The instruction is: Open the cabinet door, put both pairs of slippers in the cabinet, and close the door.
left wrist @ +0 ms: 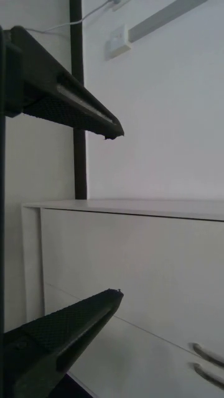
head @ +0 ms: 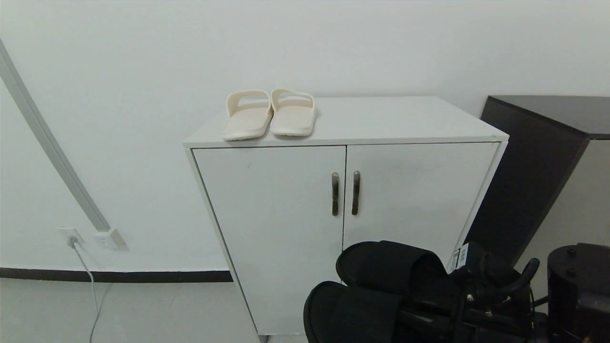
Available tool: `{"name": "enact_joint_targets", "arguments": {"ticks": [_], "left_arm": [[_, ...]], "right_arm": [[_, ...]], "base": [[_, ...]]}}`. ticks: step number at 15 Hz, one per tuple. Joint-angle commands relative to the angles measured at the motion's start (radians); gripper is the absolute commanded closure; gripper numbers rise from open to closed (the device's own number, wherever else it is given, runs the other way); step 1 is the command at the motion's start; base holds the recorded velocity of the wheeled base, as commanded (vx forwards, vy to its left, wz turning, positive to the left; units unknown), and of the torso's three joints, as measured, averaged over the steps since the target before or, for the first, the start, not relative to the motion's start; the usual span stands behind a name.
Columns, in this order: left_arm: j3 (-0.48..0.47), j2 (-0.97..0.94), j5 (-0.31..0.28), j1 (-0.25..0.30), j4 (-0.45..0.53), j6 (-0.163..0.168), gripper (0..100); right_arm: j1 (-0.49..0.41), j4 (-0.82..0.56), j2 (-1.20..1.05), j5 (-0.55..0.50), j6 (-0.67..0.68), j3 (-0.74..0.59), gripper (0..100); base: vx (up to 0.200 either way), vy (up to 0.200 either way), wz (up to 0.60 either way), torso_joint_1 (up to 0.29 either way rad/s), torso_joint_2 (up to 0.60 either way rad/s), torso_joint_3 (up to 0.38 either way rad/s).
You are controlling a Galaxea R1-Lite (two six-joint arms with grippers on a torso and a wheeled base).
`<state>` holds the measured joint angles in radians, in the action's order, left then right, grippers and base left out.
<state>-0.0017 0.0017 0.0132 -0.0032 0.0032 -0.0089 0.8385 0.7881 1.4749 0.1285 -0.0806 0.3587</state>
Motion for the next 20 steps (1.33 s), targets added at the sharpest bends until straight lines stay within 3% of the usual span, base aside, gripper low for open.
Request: {"name": "enact_joint_targets", "arguments": {"ticks": [1, 9, 13, 14, 15, 20], "left_arm": [[0.000, 0.001, 0.001, 0.000, 0.000, 0.000, 0], [-0.001, 0.008, -0.006, 0.000, 0.001, 0.007, 0], [-0.012, 0.006, 0.004, 0.000, -0.002, 0.004, 0], [-0.133, 0.061, 0.002, 0.000, 0.001, -0.036, 0], [-0.228, 0.136, -0.009, 0.000, 0.001, -0.108, 0], [-0.386, 0.429, -0.233, -0.074, -0.015, -0.123, 0]], "right_arm": [[0.001, 0.000, -0.002, 0.000, -0.001, -0.001, 100], [0.001, 0.000, 0.002, 0.002, -0.001, -0.014, 100], [0.001, 0.000, -0.001, 0.003, -0.001, -0.015, 100], [0.001, 0.000, 0.001, 0.003, -0.001, -0.015, 100], [0.001, 0.000, 0.004, 0.003, -0.001, -0.015, 100], [0.001, 0.002, -0.004, 0.005, -0.001, -0.020, 100]], "base": [[0.000, 0.000, 0.00, -0.129, 0.46, 0.339], [0.000, 0.000, 0.00, -0.057, 0.44, 0.368], [0.000, 0.000, 0.00, 0.001, 0.02, 0.018], [0.000, 0.000, 0.00, 0.000, 0.00, 0.000], [0.000, 0.000, 0.00, 0.000, 0.00, 0.000], [0.000, 0.000, 0.00, 0.000, 0.00, 0.000]]}}
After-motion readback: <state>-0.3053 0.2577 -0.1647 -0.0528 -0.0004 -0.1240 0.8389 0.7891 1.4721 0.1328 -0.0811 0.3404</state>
